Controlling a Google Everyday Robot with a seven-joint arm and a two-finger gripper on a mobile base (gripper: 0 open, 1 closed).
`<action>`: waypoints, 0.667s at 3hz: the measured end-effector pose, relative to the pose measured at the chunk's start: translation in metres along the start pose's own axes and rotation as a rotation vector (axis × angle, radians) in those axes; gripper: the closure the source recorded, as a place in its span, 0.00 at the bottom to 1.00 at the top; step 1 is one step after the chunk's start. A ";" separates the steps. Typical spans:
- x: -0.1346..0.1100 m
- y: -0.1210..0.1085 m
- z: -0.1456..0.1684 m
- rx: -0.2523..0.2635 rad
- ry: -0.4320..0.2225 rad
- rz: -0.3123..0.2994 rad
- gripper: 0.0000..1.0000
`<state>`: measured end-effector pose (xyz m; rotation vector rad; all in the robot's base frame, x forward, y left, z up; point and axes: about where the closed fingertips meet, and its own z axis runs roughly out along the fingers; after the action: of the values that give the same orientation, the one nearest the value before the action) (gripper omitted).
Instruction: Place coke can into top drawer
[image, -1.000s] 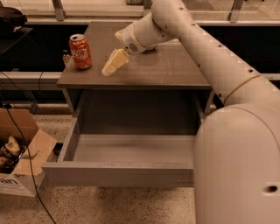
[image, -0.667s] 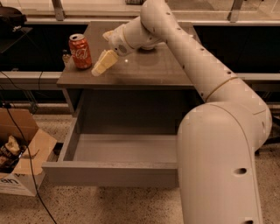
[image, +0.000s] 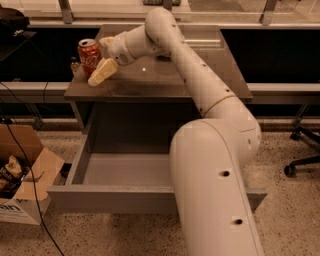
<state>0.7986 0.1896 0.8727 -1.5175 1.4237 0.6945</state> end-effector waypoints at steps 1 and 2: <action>-0.006 -0.008 0.017 -0.005 -0.053 -0.003 0.00; -0.011 -0.017 0.030 0.008 -0.100 0.018 0.18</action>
Offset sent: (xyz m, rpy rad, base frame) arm 0.0458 0.0362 0.0096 0.1659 0.0082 -0.0153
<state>0.8190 0.2196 0.8733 -1.4453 1.3653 0.7642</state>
